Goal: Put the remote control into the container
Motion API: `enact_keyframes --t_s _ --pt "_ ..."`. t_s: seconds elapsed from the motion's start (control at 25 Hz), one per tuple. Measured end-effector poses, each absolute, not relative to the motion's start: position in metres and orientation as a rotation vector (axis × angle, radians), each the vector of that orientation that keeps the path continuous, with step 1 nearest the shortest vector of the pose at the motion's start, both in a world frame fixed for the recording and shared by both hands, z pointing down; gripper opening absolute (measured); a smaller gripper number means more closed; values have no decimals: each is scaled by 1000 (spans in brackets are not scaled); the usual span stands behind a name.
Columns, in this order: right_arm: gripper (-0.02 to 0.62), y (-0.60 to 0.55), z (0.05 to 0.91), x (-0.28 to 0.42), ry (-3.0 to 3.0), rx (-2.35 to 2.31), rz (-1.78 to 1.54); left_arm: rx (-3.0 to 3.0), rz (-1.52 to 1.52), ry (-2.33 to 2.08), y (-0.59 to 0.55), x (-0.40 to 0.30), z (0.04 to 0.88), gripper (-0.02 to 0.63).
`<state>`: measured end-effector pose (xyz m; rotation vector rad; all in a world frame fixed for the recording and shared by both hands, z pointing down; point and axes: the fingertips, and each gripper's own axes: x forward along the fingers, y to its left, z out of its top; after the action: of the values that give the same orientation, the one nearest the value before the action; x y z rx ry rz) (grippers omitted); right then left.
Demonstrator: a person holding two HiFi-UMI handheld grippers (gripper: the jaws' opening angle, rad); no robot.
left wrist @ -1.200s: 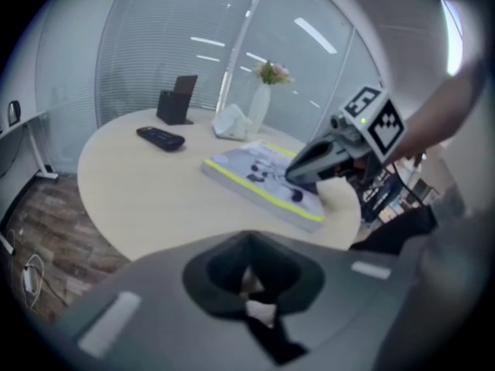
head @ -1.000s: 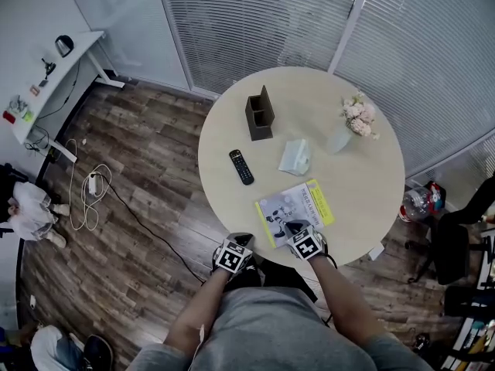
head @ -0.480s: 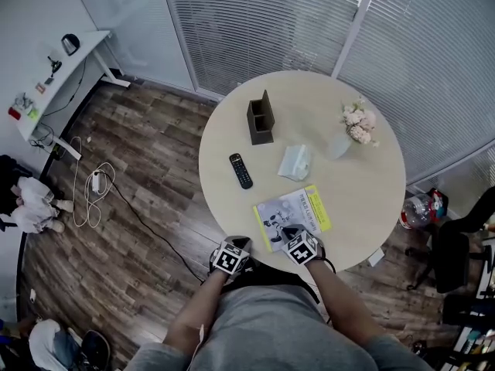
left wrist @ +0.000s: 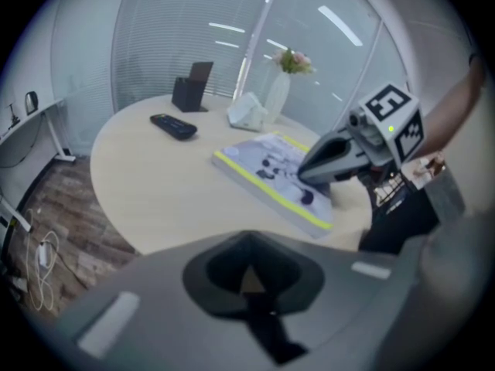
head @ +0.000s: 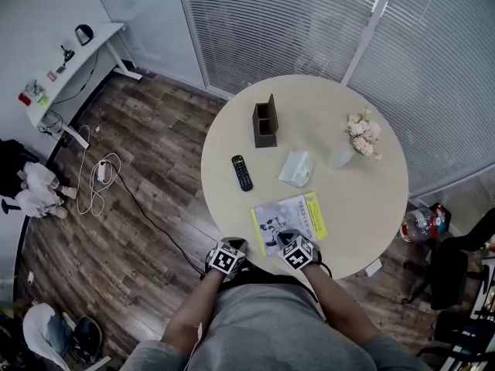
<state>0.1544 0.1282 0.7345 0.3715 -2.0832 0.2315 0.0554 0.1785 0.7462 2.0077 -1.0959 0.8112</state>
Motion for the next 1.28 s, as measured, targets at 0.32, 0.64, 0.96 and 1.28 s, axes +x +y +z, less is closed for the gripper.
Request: enact_keyframes --t_s 0.32,0.64,0.96,1.28 --pt "18 129 734 155 -2085 299 239 1935 813 -1156 179 54 750 -3" --pt "18 128 734 155 -2116 291 241 1946 817 -1182 177 54 748 -3" --pt "18 130 732 155 -2113 281 240 1962 819 -1165 179 54 747 -3" --pt "18 130 734 155 -2109 315 258 1997 801 -1108 179 55 743 -5"
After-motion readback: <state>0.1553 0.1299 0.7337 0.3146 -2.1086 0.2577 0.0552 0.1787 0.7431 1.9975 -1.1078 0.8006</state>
